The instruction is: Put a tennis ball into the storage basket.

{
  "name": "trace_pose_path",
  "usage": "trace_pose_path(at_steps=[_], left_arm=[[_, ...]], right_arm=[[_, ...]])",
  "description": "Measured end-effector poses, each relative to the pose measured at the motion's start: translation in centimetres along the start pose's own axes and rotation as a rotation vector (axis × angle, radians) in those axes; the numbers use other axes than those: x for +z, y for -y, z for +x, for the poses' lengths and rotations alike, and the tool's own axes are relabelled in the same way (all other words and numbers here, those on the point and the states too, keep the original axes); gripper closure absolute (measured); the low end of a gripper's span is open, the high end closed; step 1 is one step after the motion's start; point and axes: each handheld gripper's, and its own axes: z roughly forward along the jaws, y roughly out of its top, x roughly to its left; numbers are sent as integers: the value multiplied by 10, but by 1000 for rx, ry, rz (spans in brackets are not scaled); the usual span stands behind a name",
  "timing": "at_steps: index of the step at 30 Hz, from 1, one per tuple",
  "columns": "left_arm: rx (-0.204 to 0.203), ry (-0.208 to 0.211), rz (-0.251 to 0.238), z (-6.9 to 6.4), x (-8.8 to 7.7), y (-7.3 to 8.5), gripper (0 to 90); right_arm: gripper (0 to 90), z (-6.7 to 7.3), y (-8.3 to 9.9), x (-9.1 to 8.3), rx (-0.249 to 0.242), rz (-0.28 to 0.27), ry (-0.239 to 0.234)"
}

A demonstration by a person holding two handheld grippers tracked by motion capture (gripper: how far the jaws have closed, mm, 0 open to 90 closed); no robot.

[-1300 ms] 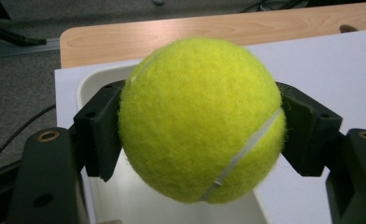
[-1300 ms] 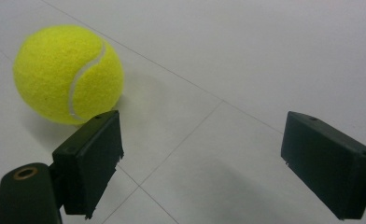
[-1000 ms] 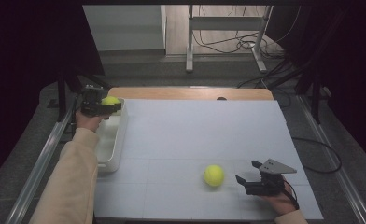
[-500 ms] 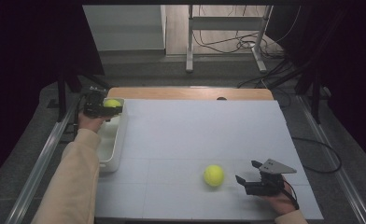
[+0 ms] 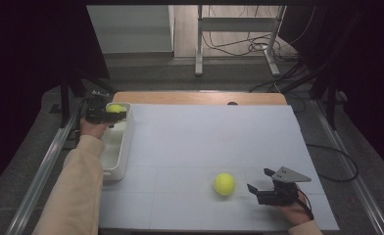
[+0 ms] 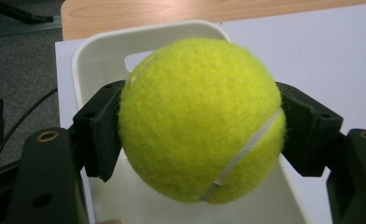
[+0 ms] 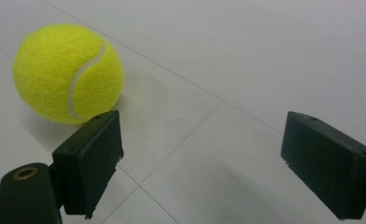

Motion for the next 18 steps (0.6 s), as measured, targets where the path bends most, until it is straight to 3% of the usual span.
trace_pose_path(at_steps=[7, 10, 11, 18], left_arm=[[-1, -5, 0, 1, 0, 1, 248], [-18, -19, -7, 0, -1, 0, 118], [-17, -23, -26, -2, -4, -1, 118], [5, 19, -55, -8, -11, -2, 113]], right_arm=[[134, 0, 0, 0, 0, 1, 1], [134, 0, 0, 0, 0, 0, 0], [134, 0, 0, 0, -1, 0, 0], [134, 0, 0, 0, -2, 1, 2]])
